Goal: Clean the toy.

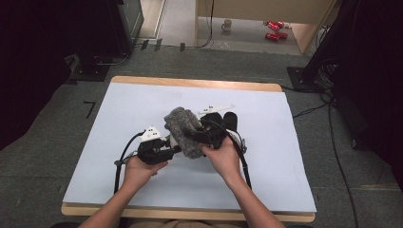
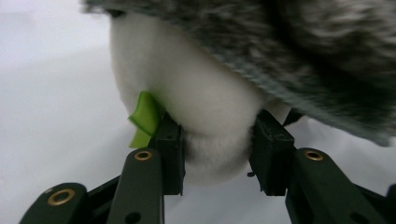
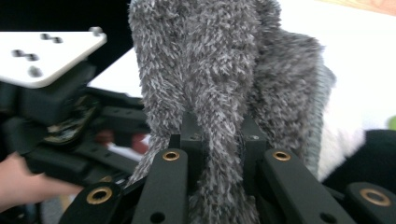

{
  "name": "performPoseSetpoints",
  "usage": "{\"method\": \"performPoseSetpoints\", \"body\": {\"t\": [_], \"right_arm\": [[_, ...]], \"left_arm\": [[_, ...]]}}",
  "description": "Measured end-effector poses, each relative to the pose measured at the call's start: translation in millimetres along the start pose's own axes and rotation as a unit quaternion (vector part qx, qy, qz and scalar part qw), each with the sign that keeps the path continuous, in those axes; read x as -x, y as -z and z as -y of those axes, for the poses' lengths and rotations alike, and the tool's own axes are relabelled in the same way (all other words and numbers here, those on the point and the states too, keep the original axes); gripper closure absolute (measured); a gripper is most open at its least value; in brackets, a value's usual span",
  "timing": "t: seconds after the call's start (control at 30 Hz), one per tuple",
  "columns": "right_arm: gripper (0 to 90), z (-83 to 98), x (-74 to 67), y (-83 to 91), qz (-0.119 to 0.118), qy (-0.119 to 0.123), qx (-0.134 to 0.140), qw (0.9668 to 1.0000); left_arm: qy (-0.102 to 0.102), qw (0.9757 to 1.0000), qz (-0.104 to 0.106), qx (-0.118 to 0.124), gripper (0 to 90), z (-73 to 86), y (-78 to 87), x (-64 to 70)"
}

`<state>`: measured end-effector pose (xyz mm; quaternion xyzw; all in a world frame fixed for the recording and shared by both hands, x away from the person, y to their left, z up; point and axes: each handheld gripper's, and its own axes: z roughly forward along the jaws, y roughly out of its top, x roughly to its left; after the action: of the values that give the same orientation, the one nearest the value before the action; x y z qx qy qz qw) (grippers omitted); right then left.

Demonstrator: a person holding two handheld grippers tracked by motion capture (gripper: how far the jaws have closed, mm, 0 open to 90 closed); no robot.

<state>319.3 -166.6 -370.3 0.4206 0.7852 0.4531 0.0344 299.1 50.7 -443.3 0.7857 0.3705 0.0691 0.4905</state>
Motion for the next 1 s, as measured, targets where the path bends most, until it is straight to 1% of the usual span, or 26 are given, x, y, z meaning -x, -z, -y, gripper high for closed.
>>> {"method": "performPoseSetpoints", "body": {"t": [0.07,0.17,0.23,0.27,0.3,0.33,0.37,0.43,0.5,0.6,0.67,0.7,0.77,0.9,1.0], "right_arm": [[78.3,2.3,3.5,-1.9,0.011,0.01,0.0,0.9999],[78.3,4.5,8.2,-3.8,0.027,0.022,-0.002,0.9994],[78.2,5.5,11.3,-3.2,0.036,0.021,-0.007,0.9991],[78.2,5.8,13.4,-2.2,0.044,0.025,-0.01,0.9987],[78.1,6.2,15.8,-0.7,0.054,0.024,-0.013,0.9982],[78.1,6.6,19.5,1.0,0.063,0.022,-0.014,0.9976],[78.2,7.2,23.9,2.9,0.064,0.016,-0.014,0.9978],[78.5,7.4,31.8,7.1,0.056,-0.002,-0.009,0.9984],[78.7,6.6,35.2,10.9,0.06,-0.003,-0.008,0.9982],[78.9,6.1,40.5,16.9,0.064,-0.01,-0.003,0.9979],[78.9,6.3,44.1,23.0,0.071,-0.013,0.002,0.9974],[78.9,6.2,45.5,26.2,0.075,-0.015,0.004,0.9971],[78.8,6.3,49.0,31.7,0.08,-0.017,0.007,0.9966],[78.6,8.9,60.6,43.9,0.086,-0.034,0.021,0.9955],[78.5,11.8,67.0,51.2,0.091,-0.045,0.028,0.9945]], "left_arm": [[0.01,0.9999,-0.001,-0.006,61.8,0.0,-2.1,-1.5],[0.016,0.9998,-0.007,-0.014,63.1,0.0,-6.4,-4.5],[0.021,0.9996,-0.009,-0.018,63.4,0.6,-7.8,-7.5],[0.026,0.9994,-0.01,-0.022,63.5,0.8,-8.1,-10.3],[0.035,0.999,-0.008,-0.025,63.5,1.0,-8.1,-13.5],[0.042,0.9988,-0.003,-0.026,63.4,1.2,-7.8,-17.0],[0.046,0.9986,0.003,-0.024,63.3,1.3,-7.6,-18.9],[0.041,0.999,0.004,-0.02,63.3,0.8,-7.6,-19.7],[0.037,0.9991,0.002,-0.019,63.3,0.6,-8.0,-20.6],[0.042,0.9989,0.002,-0.021,63.4,0.7,-8.8,-24.0],[0.046,0.9987,0.004,-0.02,63.4,0.7,-9.2,-25.5],[0.048,0.9986,0.005,-0.021,63.3,0.5,-9.3,-26.1],[0.062,0.9978,0.012,-0.021,63.3,-0.2,-9.5,-28.8],[0.067,0.9974,0.015,-0.021,63.4,-1.5,-10.7,-31.7],[0.064,0.9976,0.015,-0.023,63.4,-3.3,-11.5,-33.2]]}}
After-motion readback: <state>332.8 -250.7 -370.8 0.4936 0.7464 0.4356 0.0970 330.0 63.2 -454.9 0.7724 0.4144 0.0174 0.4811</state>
